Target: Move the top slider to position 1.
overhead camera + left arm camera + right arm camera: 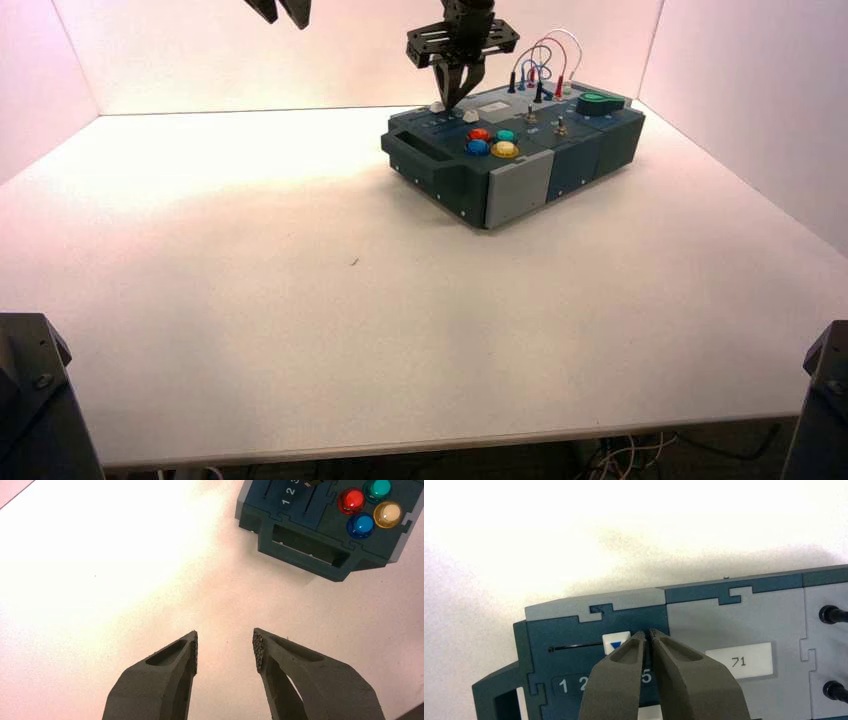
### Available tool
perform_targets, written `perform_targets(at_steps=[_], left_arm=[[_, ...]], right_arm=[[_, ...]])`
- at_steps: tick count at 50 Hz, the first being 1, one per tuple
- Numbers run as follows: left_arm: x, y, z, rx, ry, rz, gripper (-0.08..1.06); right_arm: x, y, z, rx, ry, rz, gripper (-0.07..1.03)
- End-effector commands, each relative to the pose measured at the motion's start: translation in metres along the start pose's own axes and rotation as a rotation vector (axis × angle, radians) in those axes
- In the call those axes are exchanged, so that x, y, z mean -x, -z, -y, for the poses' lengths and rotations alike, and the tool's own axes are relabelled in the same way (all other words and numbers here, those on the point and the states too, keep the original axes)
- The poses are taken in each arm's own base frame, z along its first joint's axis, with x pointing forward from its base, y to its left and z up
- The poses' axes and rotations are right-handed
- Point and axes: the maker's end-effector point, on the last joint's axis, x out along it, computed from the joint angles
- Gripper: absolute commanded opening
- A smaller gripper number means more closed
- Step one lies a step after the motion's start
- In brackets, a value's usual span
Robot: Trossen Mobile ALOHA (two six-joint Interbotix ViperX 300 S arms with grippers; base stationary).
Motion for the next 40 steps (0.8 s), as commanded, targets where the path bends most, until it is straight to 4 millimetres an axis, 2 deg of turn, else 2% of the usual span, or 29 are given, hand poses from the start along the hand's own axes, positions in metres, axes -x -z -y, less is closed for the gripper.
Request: perform_targets(at_steps=[1, 21, 40], left_arm=[[0.015, -0.008, 0.000, -0.001, -0.008, 0.047, 0.59], [0.015, -0.008, 0.000, -0.001, -0.008, 0.047, 0.59], [0.015, -0.008, 0.000, -0.001, -0.008, 0.045, 0.59]], right_arm=[[0.017, -0.015, -0.016, 0.027, -0.013, 0.042, 0.04], [0.017, -0.011, -0.048, 0.071, -0.038, 0.030, 0.04], [0.024, -0.013, -0.050, 0.063, -0.049, 0.034, 0.04]])
